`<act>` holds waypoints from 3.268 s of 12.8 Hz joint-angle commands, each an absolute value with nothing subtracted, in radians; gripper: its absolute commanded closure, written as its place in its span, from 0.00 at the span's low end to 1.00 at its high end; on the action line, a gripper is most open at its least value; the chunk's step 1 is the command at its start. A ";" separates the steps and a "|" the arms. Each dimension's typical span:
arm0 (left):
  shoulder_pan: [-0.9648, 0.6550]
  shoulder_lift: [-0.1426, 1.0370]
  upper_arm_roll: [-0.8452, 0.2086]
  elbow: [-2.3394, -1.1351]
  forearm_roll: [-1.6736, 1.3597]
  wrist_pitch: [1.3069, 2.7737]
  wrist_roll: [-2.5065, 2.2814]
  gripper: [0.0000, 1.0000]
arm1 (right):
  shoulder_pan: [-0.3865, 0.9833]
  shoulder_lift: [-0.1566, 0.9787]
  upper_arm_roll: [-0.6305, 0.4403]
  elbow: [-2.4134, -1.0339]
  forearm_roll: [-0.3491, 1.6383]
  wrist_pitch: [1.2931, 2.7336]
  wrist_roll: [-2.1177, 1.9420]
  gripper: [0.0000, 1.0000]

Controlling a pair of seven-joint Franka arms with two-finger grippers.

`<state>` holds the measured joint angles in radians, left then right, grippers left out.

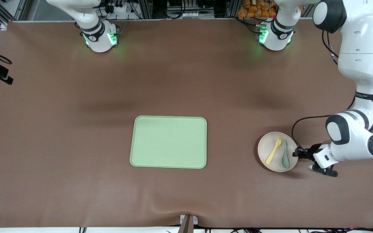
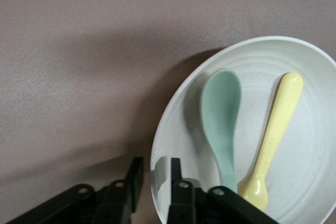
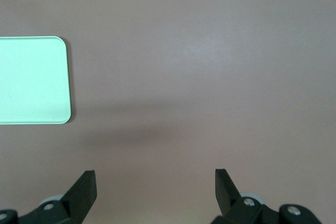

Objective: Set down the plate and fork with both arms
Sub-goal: 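Close the left gripper on the white plate's rim, then carry the plate with the left gripper onto the green tray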

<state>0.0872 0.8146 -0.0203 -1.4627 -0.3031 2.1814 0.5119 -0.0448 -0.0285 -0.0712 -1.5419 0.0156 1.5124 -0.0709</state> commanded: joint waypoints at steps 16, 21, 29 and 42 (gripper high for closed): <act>0.089 0.816 -0.017 -1.439 -0.322 2.183 0.525 1.00 | -0.051 -0.041 -0.063 -1.545 0.029 1.505 -0.064 0.00; 0.097 0.808 -0.031 -1.434 -0.327 2.178 0.522 1.00 | -0.051 -0.040 -0.063 -1.545 0.029 1.506 -0.064 0.00; 0.078 0.761 -0.077 -1.431 -0.390 2.138 0.344 1.00 | -0.051 -0.040 -0.063 -1.545 0.029 1.508 -0.064 0.00; -0.191 0.767 -0.084 -1.341 -0.383 2.143 -0.202 1.00 | -0.051 -0.040 -0.063 -1.545 0.029 1.506 -0.064 0.00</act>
<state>-0.1420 0.7793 -0.0986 -1.3612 -0.3766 2.1580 -0.1112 -0.0445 -0.0288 -0.0663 -1.5418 0.0165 1.5119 -0.0708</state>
